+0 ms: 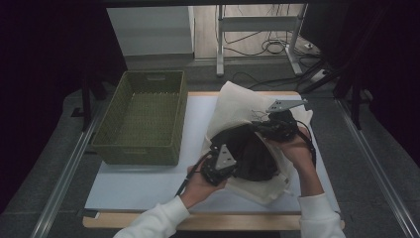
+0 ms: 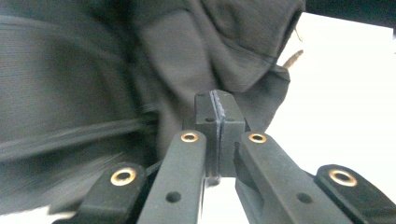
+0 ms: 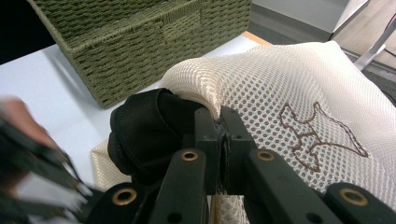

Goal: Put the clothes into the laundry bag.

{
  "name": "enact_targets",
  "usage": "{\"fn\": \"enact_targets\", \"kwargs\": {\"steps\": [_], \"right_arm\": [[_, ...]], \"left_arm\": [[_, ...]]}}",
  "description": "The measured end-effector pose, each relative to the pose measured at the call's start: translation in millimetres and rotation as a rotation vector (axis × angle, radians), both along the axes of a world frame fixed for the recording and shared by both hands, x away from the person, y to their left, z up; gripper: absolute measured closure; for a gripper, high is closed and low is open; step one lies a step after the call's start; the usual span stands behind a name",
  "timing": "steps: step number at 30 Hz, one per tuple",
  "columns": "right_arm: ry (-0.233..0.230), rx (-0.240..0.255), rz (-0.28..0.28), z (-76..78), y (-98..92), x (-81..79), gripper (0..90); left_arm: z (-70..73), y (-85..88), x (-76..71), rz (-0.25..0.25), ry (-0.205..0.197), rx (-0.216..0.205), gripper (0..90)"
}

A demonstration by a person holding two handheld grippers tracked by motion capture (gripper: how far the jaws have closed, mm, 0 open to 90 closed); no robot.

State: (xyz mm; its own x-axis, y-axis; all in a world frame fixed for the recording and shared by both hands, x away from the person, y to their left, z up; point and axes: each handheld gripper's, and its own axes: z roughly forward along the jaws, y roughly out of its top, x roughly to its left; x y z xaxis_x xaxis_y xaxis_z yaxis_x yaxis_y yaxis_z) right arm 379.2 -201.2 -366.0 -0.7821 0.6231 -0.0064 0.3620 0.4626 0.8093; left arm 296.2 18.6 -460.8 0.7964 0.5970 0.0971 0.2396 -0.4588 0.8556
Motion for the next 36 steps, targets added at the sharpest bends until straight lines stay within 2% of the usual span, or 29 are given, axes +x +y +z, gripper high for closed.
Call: {"fn": "enact_targets", "kwargs": {"steps": [3, 6, 8, 11, 12, 14, 16, 21, 26, 28, 30, 36], "right_arm": [[-0.001, -0.001, 0.0, -0.5, 0.5, 1.1, 87.5], [0.003, -0.001, 0.001, -1.2, 1.1, 1.7, 87.5], [0.004, -0.002, 0.001, -1.4, 1.3, 1.6, 87.5], [0.004, -0.001, 0.001, -1.4, 0.5, 1.6, 87.5], [0.004, 0.0, 0.001, -1.5, 0.4, 1.6, 87.5], [0.005, -0.003, 0.001, -1.5, 0.8, 1.0, 87.5], [0.003, -0.006, 0.003, -1.5, 1.3, 0.8, 87.5], [-0.005, -0.012, 0.001, -0.5, 1.8, -0.3, 87.5], [-0.01, -0.012, 0.003, 1.1, 2.0, -2.2, 87.5], [-0.011, -0.014, 0.007, 1.8, 2.0, -2.9, 87.5], [-0.014, -0.013, 0.006, 2.3, 1.8, -3.3, 87.5], [-0.015, -0.013, 0.009, 2.5, 4.1, -4.1, 87.5]], "left_arm": [[10.4, 24.7, 5.1, 0.053, 0.001, -0.041, 89.8], [16.7, 40.4, 14.3, 0.101, 0.003, -0.065, 89.8], [20.3, 48.1, 21.7, 0.131, -0.01, -0.071, 89.8], [18.5, 52.9, 36.6, 0.174, 0.024, -0.086, 89.8], [14.5, 53.1, 43.8, 0.183, 0.052, -0.09, 89.8], [6.4, 49.7, 52.0, 0.177, 0.099, -0.096, 89.8], [-1.5, 40.8, 55.0, 0.157, 0.12, -0.075, 89.9], [-13.0, 13.7, 56.1, 0.11, 0.144, -0.037, 89.8], [-21.0, -0.6, 65.8, 0.112, 0.167, -0.028, 89.8], [-24.7, -5.6, 68.9, 0.113, 0.162, -0.015, 89.8], [-27.8, -10.4, 71.4, 0.117, 0.136, 0.019, 89.8], [-38.6, -24.4, 81.3, 0.142, 0.105, 0.082, 89.8]]}}
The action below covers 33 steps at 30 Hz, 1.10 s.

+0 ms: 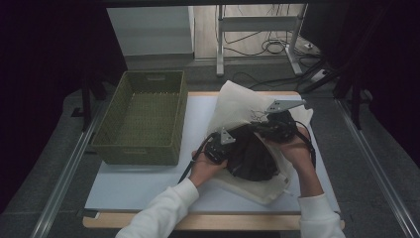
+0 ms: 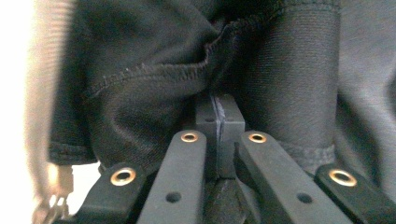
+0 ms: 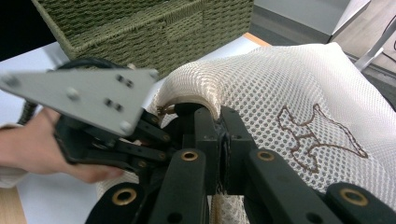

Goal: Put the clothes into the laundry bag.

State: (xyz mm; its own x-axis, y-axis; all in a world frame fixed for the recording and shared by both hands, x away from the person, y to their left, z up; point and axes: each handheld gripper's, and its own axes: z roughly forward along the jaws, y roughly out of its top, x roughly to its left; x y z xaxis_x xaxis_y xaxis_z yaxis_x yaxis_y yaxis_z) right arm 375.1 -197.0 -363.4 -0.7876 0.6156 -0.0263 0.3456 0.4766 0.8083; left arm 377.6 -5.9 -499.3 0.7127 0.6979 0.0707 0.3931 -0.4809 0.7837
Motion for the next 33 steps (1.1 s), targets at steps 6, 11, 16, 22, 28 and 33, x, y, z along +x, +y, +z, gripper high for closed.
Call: {"fn": "enact_targets", "kwargs": {"steps": [6, 11, 16, 22, 28, 33], "right_arm": [[-0.003, 0.0, -0.002, -0.4, 1.9, -0.2, 87.5], [0.002, 0.008, -0.006, -0.9, -0.7, 0.9, 87.5], [0.006, 0.018, -0.016, -2.1, -6.1, 3.2, 87.5], [0.006, 0.021, -0.022, -1.5, -7.1, 3.8, 87.5], [0.009, 0.022, -0.023, -2.6, -7.3, 5.4, 87.5], [0.009, 0.018, -0.027, -2.6, -6.3, 4.7, 87.5]], "left_arm": [[-3.3, -6.9, 8.5, 0.022, -0.045, 0.053, 89.8], [-2.1, -5.5, 7.6, 0.023, -0.058, 0.041, 89.7], [3.5, 9.2, -0.8, -0.004, -0.032, -0.036, 89.8], [14.9, 25.2, -23.6, -0.076, -0.02, -0.125, 89.9], [20.1, 21.9, -50.6, -0.198, -0.02, -0.133, 89.9], [5.6, 2.2, -55.3, -0.275, 0.016, -0.044, 89.9]]}}
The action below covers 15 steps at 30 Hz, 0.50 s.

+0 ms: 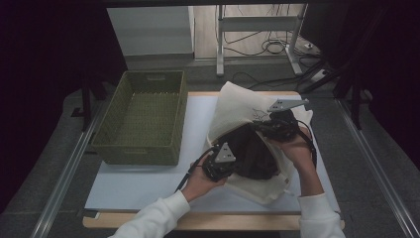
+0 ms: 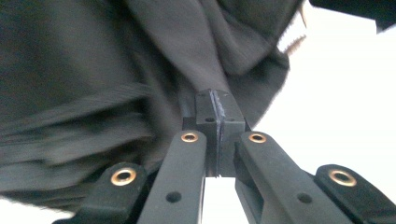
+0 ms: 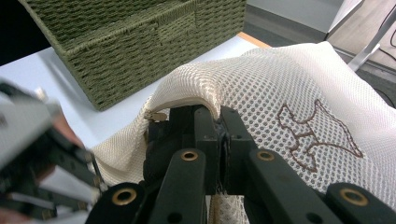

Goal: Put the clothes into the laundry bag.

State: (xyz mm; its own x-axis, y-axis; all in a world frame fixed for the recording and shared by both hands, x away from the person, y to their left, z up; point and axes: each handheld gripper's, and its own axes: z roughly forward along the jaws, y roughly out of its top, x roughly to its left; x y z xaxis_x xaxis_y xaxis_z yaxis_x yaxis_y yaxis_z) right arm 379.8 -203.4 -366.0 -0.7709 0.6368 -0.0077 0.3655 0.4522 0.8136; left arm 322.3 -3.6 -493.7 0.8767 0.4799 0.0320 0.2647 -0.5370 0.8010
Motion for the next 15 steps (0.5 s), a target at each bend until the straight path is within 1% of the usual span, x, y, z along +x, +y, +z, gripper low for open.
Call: {"fn": "enact_targets", "kwargs": {"steps": [1, 2, 4, 7, 8, 9, 11, 13, 15], "right_arm": [[0.0, 0.0, 0.0, 0.0, 0.0, -0.2, 87.5], [-0.001, -0.001, 0.002, -0.1, -0.2, -0.1, 87.5], [0.001, 0.001, 0.003, -0.3, -0.6, 0.0, 87.5], [0.003, 0.0, 0.004, -0.6, -0.9, 0.0, 87.5], [0.003, -0.001, 0.004, -0.6, -0.7, -0.1, 87.5], [0.002, -0.002, 0.004, -0.7, -0.4, -0.1, 87.5], [0.002, -0.004, 0.004, -0.6, 0.2, -0.4, 87.5], [0.001, -0.006, 0.006, -0.5, 0.5, -0.5, 87.5], [0.001, -0.007, 0.004, -0.4, 0.9, -0.7, 87.5]], "left_arm": [[-5.3, -5.0, -0.2, -0.004, 0.01, 0.008, 89.9], [-10.4, -9.1, 0.3, -0.008, 0.015, 0.024, 89.9], [-19.1, -15.7, 2.8, -0.009, 0.02, 0.048, 89.9], [-24.7, -21.8, 7.7, -0.002, 0.036, 0.054, 89.9], [-26.0, -24.6, 9.1, 0.007, 0.035, 0.056, 89.9], [-27.1, -26.9, 9.8, 0.013, 0.028, 0.067, 89.9], [-30.1, -31.0, 11.5, 0.019, -0.002, 0.115, 89.9], [-32.1, -32.4, 14.3, 0.031, 0.007, 0.118, 90.0], [-32.3, -33.2, 17.6, 0.045, 0.006, 0.125, 90.0]]}}
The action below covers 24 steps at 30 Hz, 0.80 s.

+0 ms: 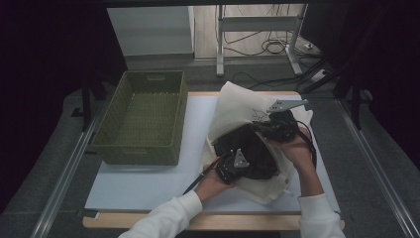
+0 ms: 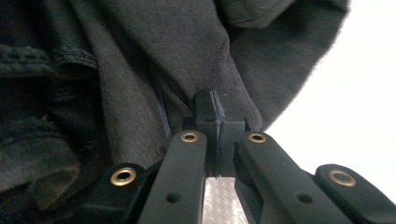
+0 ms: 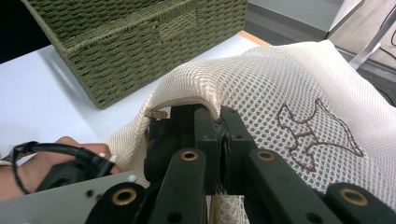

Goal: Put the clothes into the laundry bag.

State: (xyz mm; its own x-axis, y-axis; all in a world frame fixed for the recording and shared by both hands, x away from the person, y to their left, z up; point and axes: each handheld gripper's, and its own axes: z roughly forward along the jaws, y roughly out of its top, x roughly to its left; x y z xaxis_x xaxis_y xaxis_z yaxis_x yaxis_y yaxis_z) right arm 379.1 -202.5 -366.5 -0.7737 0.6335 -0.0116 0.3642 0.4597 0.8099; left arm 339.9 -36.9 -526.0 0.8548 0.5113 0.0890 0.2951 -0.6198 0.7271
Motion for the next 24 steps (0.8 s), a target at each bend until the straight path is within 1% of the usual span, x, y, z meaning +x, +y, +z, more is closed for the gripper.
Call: {"fn": "enact_targets", "kwargs": {"steps": [2, 4, 5, 7, 11, 14, 16, 19, 20, 23, 24], "right_arm": [[0.001, 0.0, 0.001, 0.3, 0.6, -0.6, 87.5], [0.0, -0.002, 0.004, 1.1, 1.6, -1.6, 87.6], [-0.001, -0.002, 0.005, 1.6, 2.0, -2.2, 87.5], [-0.005, 0.0, 0.011, 2.6, 2.3, -3.1, 87.6], [-0.003, 0.009, 0.013, 3.6, 1.4, -3.7, 87.5], [-0.002, 0.012, 0.016, 3.9, 1.1, -3.9, 87.6], [-0.003, 0.014, 0.018, 4.2, 1.0, -4.0, 87.6], [-0.003, 0.022, 0.021, 4.6, 0.9, -4.0, 87.6], [-0.003, 0.023, 0.021, 4.6, 0.9, -3.9, 87.6], [-0.002, 0.025, 0.021, 4.5, 0.8, -3.8, 87.6], [-0.002, 0.026, 0.021, 4.6, 0.6, -3.8, 87.6]], "left_arm": [[-0.1, -1.5, 2.9, 0.014, -0.007, 0.011, 90.0], [0.0, -3.9, 5.2, 0.031, -0.025, 0.027, 90.0], [-0.3, -5.2, 6.2, 0.042, -0.025, 0.023, 90.0], [-0.7, -6.0, 9.6, 0.045, -0.03, 0.03, 90.0], [-0.8, -9.1, 15.4, 0.073, -0.051, 0.045, 90.0], [-1.4, -11.3, 20.9, 0.098, -0.048, 0.044, 90.0], [-1.9, -12.8, 24.5, 0.113, -0.053, 0.048, 90.0], [-1.0, -17.0, 29.3, 0.144, -0.057, 0.058, 90.0], [-0.5, -19.4, 30.6, 0.152, -0.062, 0.067, 90.0], [0.2, -22.2, 34.3, 0.161, -0.068, 0.08, 90.0], [0.0, -22.5, 36.7, 0.166, -0.065, 0.074, 90.0]]}}
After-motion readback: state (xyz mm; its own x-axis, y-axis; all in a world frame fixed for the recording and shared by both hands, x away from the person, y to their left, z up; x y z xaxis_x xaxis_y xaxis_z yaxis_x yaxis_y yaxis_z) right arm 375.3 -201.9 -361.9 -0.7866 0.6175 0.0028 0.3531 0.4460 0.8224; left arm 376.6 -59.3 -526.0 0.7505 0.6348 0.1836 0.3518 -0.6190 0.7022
